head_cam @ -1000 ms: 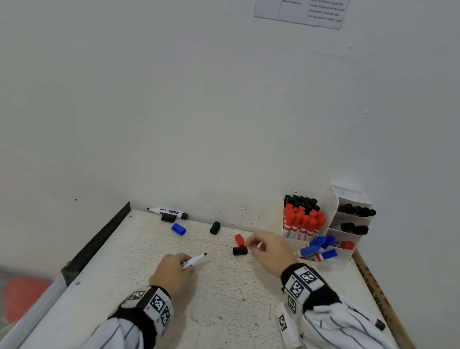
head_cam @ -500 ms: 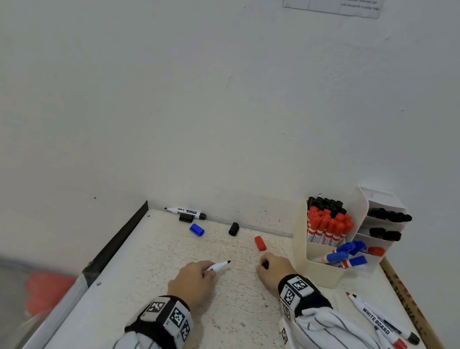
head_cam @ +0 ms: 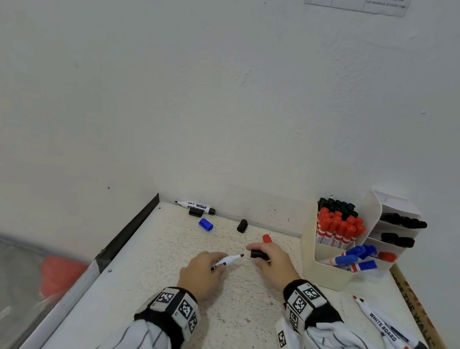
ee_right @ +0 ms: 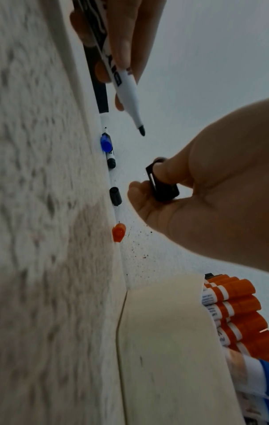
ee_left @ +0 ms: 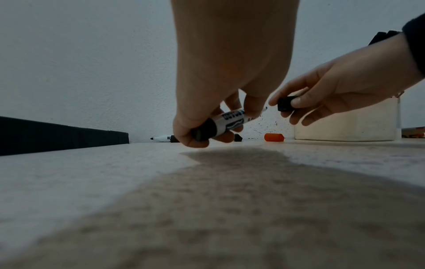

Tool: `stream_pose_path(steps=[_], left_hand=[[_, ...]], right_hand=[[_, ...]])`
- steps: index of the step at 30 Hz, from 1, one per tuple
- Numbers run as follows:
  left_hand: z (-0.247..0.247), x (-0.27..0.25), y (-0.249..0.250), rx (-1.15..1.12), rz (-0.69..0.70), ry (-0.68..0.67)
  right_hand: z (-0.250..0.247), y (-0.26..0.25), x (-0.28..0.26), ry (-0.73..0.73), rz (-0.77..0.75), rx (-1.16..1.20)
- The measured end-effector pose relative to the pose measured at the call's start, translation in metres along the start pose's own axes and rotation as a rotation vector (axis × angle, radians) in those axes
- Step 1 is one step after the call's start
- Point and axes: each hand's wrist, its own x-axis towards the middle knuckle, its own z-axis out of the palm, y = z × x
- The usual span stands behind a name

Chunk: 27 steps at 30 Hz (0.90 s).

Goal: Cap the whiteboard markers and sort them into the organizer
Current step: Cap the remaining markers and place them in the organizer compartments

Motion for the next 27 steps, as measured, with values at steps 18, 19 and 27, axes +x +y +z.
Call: stream_pose_path(steps=[18,19,27], left_hand=[[-0.015,-0.024,0.024,-0.098,0.128,-0.053],[-0.015,-0.027,0.026,-0.092,0.134,-0.072],[-0.015,-0.049,0.037,-0.121,0.175,-0.092]], right_hand=[[-0.013,-0.009,-0.032,0.176,0.009,0.212],[-0.012,-0.010,-0.034,0.178,0.007,0.239],[-0.014,-0.019,-0.056,0.300,-0.064,0.381]])
